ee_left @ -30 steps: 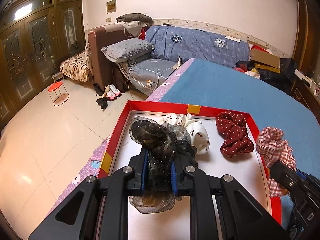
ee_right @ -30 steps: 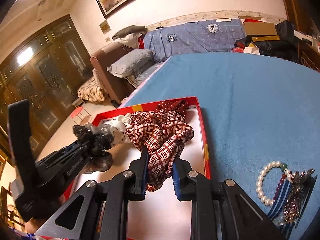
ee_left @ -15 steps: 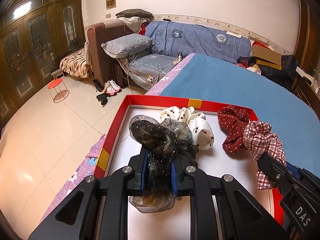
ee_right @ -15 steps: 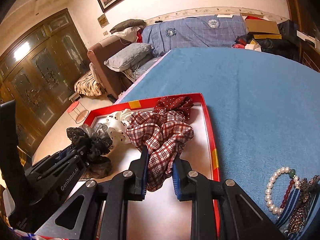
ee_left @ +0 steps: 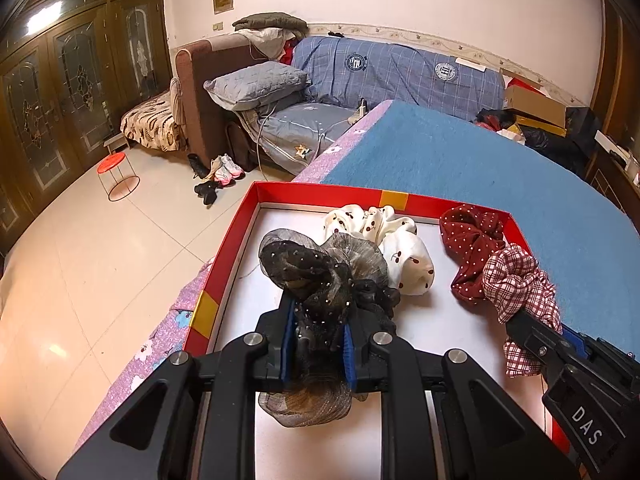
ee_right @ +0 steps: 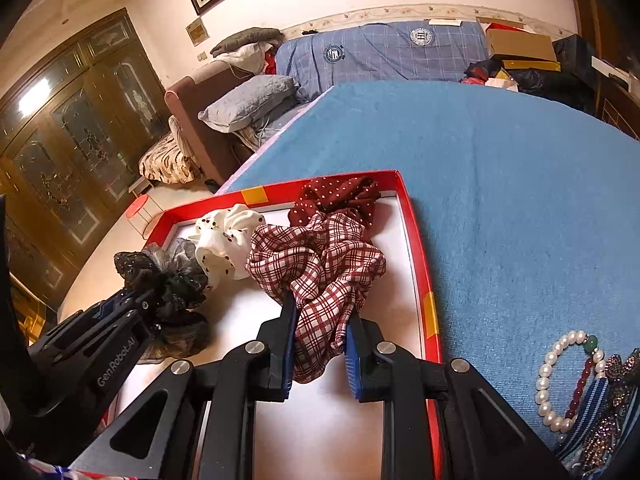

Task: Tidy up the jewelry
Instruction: 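Lower both held scrunchies into the red box beside the others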

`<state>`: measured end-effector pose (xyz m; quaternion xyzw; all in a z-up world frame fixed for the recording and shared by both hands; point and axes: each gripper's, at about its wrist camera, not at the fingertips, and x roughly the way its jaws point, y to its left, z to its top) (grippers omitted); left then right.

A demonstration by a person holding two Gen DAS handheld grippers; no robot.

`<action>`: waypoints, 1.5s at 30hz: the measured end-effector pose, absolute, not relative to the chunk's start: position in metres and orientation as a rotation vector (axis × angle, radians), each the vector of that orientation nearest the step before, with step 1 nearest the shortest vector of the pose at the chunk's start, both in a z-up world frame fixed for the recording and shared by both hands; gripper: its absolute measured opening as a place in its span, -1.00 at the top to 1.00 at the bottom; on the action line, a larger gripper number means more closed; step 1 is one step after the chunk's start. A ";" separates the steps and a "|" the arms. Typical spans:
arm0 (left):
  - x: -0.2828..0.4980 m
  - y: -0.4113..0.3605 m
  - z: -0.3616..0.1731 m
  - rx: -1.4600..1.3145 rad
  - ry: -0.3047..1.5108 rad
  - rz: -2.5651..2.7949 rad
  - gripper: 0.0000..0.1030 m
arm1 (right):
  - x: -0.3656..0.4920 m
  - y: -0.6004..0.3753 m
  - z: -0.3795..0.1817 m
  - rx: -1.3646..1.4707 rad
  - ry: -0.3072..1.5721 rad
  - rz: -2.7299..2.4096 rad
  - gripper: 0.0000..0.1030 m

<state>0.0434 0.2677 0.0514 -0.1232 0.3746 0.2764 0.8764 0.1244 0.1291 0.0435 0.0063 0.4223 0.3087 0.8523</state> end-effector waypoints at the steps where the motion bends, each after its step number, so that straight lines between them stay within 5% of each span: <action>1: 0.043 0.268 0.051 -0.259 0.783 0.576 0.63 | 0.125 0.130 0.043 0.014 0.890 0.649 0.53; 38: 0.044 0.271 0.046 -0.261 0.794 0.587 0.58 | 0.125 0.141 0.028 -0.034 0.899 0.636 0.52; 45: 0.044 0.271 0.047 -0.262 0.794 0.582 0.47 | 0.120 0.145 0.028 -0.049 0.895 0.637 0.36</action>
